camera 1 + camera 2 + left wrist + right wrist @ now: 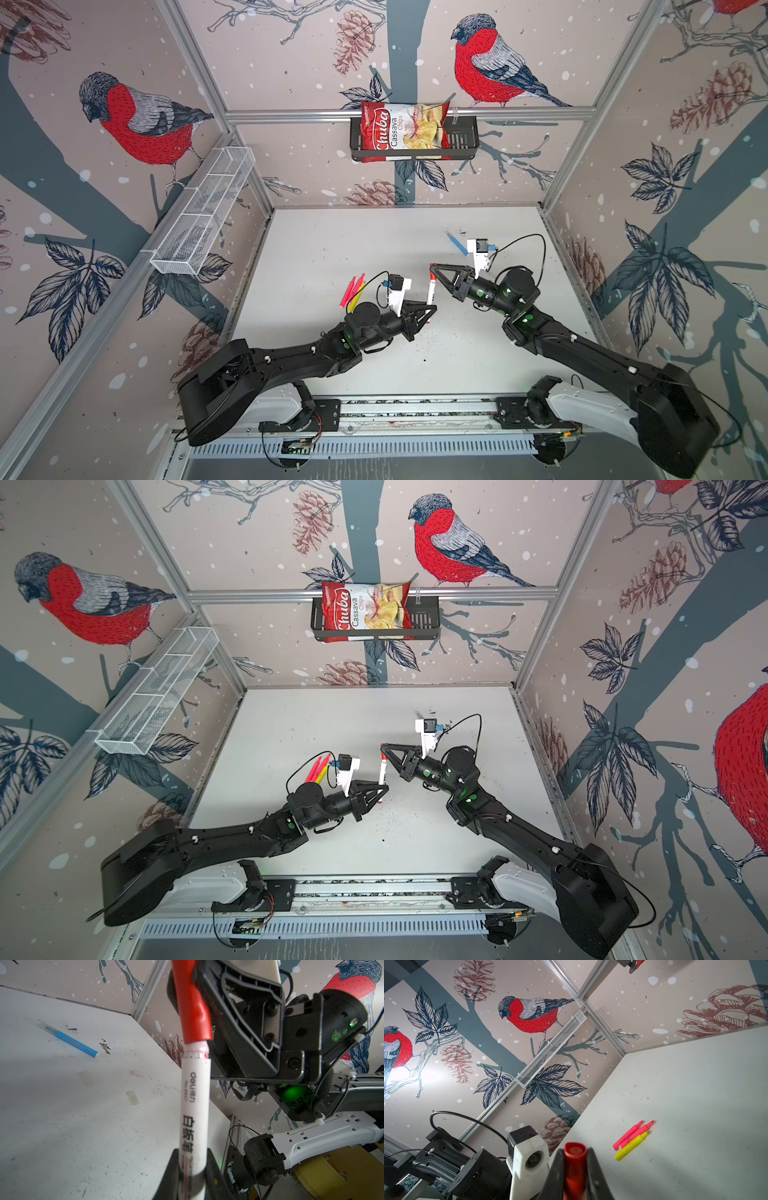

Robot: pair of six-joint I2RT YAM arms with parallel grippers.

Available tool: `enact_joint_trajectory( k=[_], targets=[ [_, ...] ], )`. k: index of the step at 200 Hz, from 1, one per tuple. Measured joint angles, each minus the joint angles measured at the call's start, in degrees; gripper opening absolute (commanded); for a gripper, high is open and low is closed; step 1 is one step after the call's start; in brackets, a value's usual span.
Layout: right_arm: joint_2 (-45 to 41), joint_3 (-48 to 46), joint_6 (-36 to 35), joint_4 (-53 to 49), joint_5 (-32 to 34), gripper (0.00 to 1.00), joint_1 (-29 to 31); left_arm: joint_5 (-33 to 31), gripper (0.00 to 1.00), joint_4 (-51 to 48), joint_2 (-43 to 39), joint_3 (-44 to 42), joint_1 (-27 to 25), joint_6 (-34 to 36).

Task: Insert the pens into the pen caps
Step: 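Carry the red cap toward the white marker tip held by the left gripper, then push the red cap down onto the white marker tip with the right gripper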

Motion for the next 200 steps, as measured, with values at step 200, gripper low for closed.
enact_joint_trajectory(
  k=[200],
  targets=[
    [-3.74, -1.51, -7.43, -0.68, 12.63, 0.09, 8.50, 2.43, 0.00, -0.17, -3.82, -1.03, 1.20, -1.64]
  ],
)
